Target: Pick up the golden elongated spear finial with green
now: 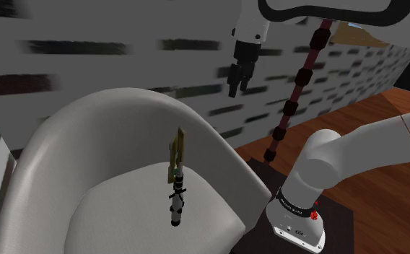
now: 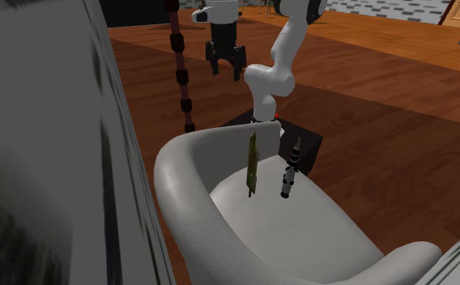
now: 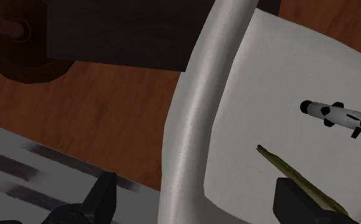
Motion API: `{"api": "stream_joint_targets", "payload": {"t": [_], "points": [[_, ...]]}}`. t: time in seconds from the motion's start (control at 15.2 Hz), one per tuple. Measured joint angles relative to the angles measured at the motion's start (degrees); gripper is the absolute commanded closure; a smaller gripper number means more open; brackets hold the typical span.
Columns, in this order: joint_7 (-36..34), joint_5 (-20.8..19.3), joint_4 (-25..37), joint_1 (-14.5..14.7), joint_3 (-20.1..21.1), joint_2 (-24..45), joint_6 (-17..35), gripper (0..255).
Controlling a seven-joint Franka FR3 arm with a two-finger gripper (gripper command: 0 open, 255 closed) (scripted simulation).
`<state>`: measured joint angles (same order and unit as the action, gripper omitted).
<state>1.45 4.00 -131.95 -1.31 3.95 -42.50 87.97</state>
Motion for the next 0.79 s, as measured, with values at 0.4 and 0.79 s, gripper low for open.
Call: {"api": "stream_joint_targets", "payload": {"t": [0.4, 0.79], "points": [[11.32, 3.6, -7.27, 5.43, -2.51, -0.74, 13.12, 0], [31.01, 10.73, -14.6, 15.3, -7.45, 0.72, 30.8, 0]]}}
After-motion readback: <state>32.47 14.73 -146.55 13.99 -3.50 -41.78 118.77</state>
